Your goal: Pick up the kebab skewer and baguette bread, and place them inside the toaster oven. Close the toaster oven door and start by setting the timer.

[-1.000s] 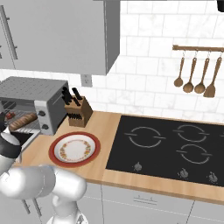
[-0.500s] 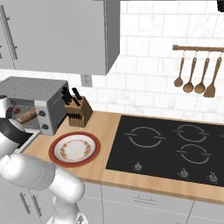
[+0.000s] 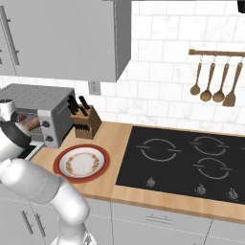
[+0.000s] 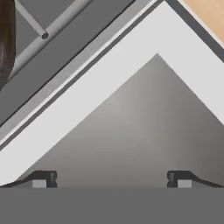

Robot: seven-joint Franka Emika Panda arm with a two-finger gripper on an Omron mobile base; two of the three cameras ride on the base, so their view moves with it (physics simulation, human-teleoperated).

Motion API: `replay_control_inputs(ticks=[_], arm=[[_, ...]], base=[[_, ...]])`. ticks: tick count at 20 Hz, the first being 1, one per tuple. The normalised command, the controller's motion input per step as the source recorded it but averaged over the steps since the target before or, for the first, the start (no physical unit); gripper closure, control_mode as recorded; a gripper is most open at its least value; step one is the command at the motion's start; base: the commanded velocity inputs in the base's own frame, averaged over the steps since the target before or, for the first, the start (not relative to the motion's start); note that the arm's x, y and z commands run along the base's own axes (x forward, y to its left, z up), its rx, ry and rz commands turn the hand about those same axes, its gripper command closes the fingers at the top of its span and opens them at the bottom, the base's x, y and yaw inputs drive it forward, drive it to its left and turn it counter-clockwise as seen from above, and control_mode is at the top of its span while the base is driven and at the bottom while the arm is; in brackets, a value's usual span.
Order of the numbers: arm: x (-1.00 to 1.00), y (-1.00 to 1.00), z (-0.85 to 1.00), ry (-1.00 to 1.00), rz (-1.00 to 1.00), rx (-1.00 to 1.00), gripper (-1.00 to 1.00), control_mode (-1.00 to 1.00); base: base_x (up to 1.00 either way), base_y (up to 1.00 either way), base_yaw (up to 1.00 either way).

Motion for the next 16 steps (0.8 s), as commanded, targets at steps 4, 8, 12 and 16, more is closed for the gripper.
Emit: replay_control_inputs(ticks=[4,8,12,16], arm=[[0.29,0.05,0.0,0.0,-0.06,0.0,-1.0,-1.0],[0.15,0.05,0.0,0.0,-0.09,0.0,-1.0,-1.0],[-0.14,0.07,0.0,0.0,-0.06,0.0,-1.0,-1.0],[-0.85,0.0,0.0,0.0,0.0,0.0,-1.0,-1.0]], base=[[0.0,0.0,0.0],[0.0,0.0,0.0],[0.0,0.0,0.0],[0.0,0.0,0.0]])
